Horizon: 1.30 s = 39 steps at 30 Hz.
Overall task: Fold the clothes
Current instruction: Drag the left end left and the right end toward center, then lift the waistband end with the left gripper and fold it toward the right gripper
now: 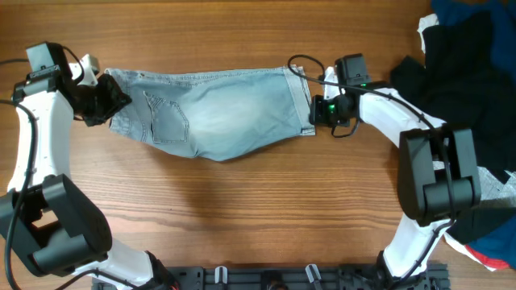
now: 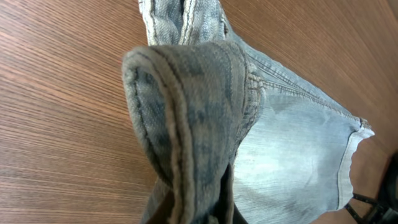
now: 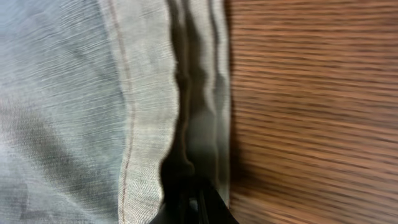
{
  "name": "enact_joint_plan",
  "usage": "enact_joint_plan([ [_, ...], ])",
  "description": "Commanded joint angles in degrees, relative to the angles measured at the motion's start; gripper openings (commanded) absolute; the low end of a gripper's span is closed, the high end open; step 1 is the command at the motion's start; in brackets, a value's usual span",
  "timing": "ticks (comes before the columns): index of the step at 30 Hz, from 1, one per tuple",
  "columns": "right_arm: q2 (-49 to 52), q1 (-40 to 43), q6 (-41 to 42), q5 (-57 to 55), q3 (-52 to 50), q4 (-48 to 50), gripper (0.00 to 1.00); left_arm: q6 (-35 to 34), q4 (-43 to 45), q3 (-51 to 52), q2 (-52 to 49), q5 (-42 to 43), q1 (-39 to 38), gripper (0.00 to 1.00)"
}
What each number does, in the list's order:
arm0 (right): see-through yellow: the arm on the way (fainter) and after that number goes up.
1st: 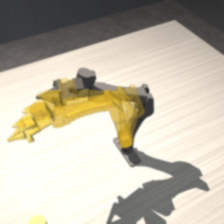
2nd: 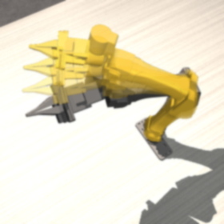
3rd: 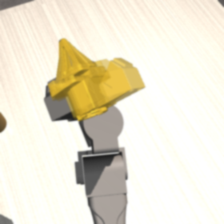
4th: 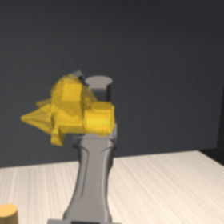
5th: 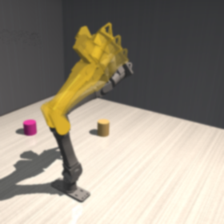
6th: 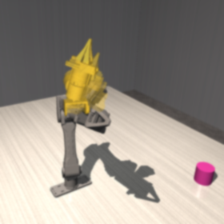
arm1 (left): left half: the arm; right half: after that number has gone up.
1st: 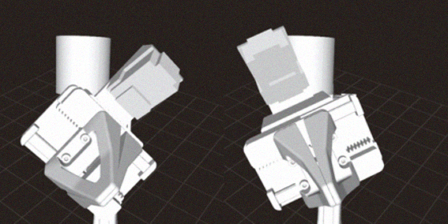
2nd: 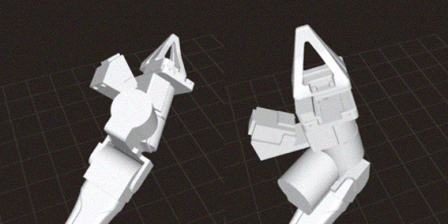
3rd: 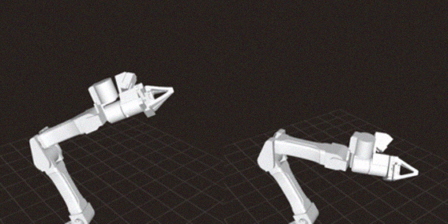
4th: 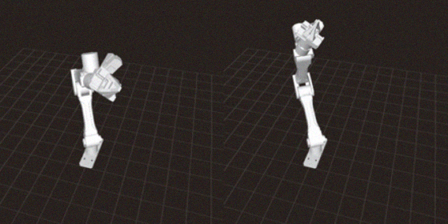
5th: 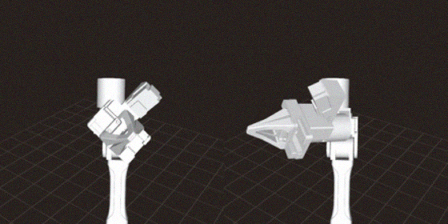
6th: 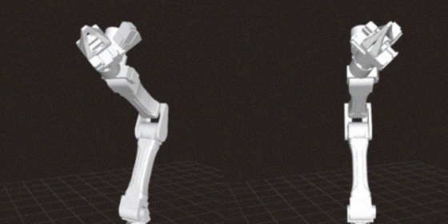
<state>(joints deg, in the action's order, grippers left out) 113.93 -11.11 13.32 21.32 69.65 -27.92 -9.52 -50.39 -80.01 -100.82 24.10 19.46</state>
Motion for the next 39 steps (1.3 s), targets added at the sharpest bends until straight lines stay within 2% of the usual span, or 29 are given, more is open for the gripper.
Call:
enact_joint_plan([
  [1, 1.2, -2.2, -1.4, 2.5, 0.6, -0.7, 0.06, -0.7, 0.1, -1.2, 1.1, 2.3, -0.5, 0.04],
  [9, 1.2, -2.5, -1.1, -5.7, -1.4, -7.6, 0.04, -1.5, -2.2, -7.3, 1.1, 6.4, -0.5, 0.04],
  [16, 1.2, -2.5, 0.4, -12.4, -2.2, -11.7, 0.04, -1.6, -3.1, -10.7, 1.1, 6.5, -0.4, 0.04],
  [25, 1.2, -2.6, 5.0, -12.7, -2.2, -16.4, 0.04, -1.9, -3.0, -10.7, 1.1, 6.3, -0.5, 0.04],
  [31, 1.2, -2.6, 5.3, -12.8, -2.2, -17.4, 0.04, -7.4, -2.2, -10.7, 1.1, 9.4, -2.1, 0.04],
  [39, 1.1, -2.6, 5.0, -12.8, -2.2, -17.3, 0.04, -17.0, 1.3, -10.7, 1.1, 16.9, -10.5, 0.04],
])
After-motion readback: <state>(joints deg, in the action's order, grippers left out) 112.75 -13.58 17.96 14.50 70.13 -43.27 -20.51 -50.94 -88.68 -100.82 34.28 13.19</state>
